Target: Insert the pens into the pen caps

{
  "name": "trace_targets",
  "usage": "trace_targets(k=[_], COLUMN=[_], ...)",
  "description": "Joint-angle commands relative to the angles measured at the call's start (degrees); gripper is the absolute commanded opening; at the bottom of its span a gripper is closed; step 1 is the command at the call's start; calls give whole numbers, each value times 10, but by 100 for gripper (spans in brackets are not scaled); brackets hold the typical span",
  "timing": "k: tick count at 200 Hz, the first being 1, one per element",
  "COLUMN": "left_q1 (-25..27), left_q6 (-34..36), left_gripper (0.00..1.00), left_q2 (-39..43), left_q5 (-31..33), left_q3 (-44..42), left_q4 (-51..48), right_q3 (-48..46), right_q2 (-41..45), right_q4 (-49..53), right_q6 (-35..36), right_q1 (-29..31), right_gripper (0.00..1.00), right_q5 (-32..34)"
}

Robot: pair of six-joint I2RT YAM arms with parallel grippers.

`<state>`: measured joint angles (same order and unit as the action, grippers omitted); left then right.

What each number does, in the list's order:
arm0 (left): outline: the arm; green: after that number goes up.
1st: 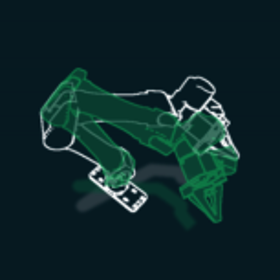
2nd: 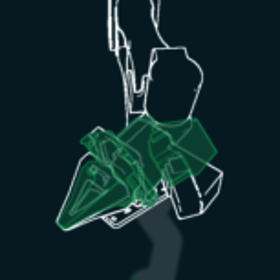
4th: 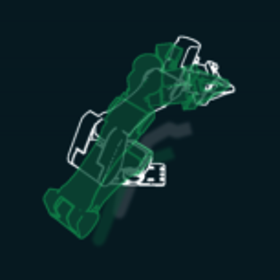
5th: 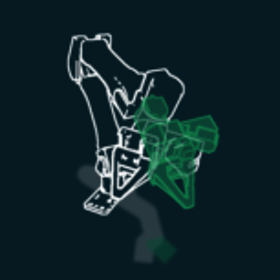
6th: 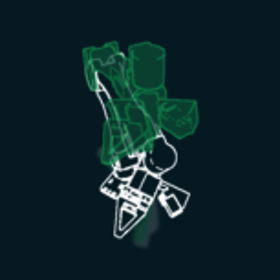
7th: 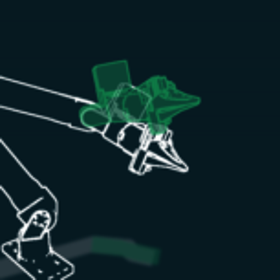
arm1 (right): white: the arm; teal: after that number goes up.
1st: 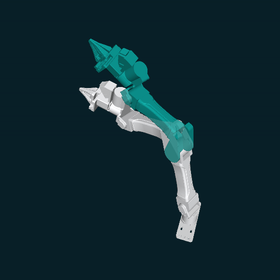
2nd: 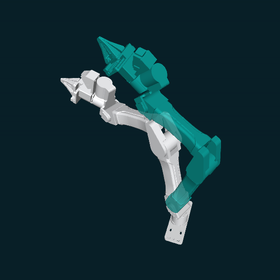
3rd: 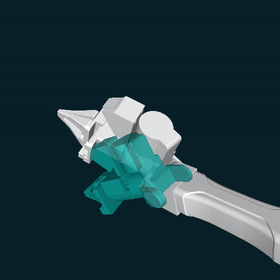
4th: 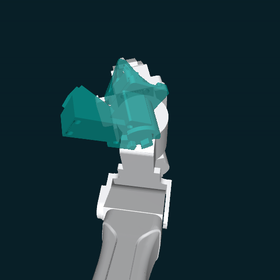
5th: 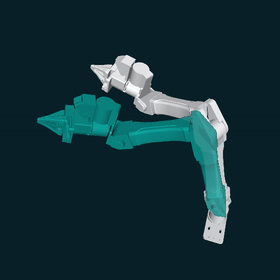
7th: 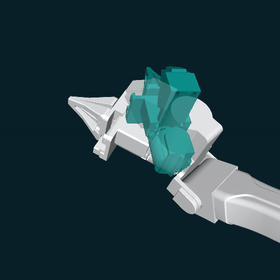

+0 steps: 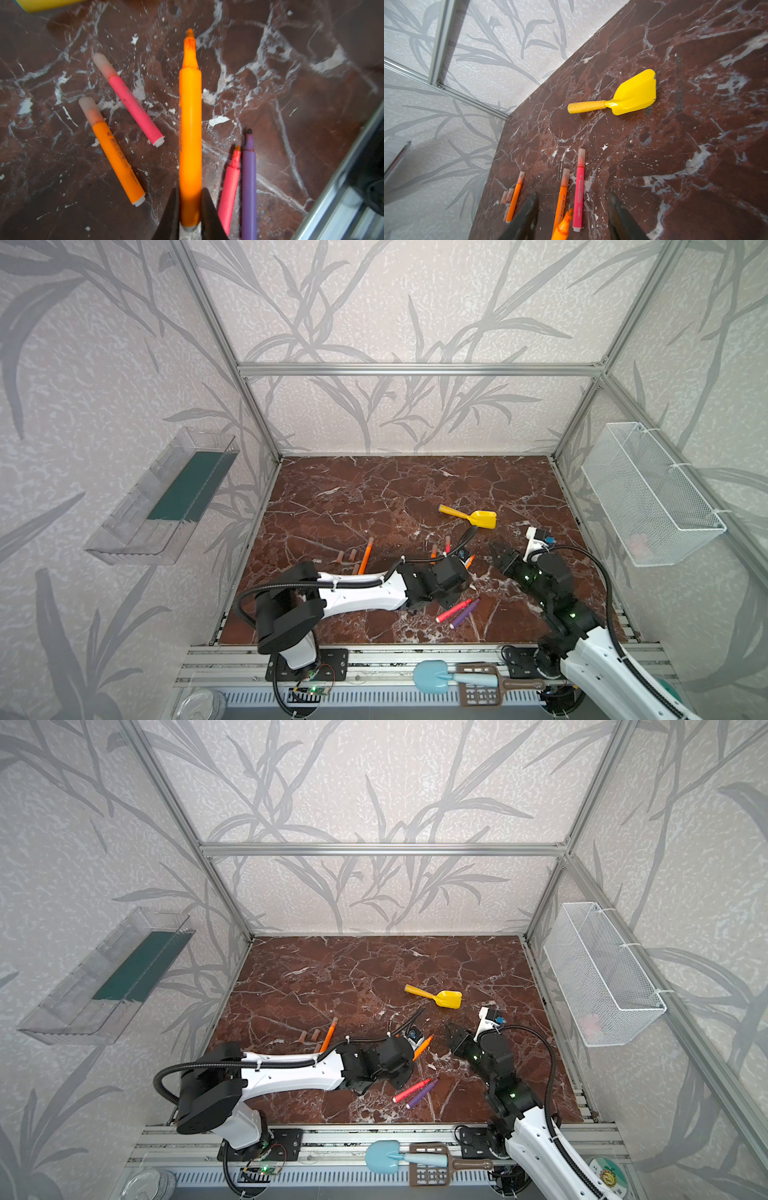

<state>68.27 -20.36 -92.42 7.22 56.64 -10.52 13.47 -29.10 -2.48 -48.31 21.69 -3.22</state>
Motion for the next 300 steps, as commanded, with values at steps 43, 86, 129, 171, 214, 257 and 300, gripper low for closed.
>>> trace_targets(k=[43,86,129,171,214,257,300], left_q1=[2,2,2,2,2,2,2], left_q6=[-23,-29,-28,-32,-25,-22,-17], left_gripper=[0,0,0,0,0,0,0], left_q2=[72,88,94,118,122,99,91], left_q5=[10,-4,-4,-8,-26,-37,-37], left_q3=[-84,-98,-101,-122,-127,-114,-105], left_q4=[110,132,141,158,165,165,159], right_q3=[-45,-59,-54,-54,-42,-36,-28], right_q2=[78,70,9,-48,-93,-145,-139], right_q4=[-95,-143,-185,-203,-227,-262,-241], right_q6=[-43,-50,-41,-54,-56,-64,-63], right_q1=[23,94,159,177,192,200,203], right_gripper=[65,68,69,68,64,45,19], right_q5=[-87,-51,-5,21,30,24,33])
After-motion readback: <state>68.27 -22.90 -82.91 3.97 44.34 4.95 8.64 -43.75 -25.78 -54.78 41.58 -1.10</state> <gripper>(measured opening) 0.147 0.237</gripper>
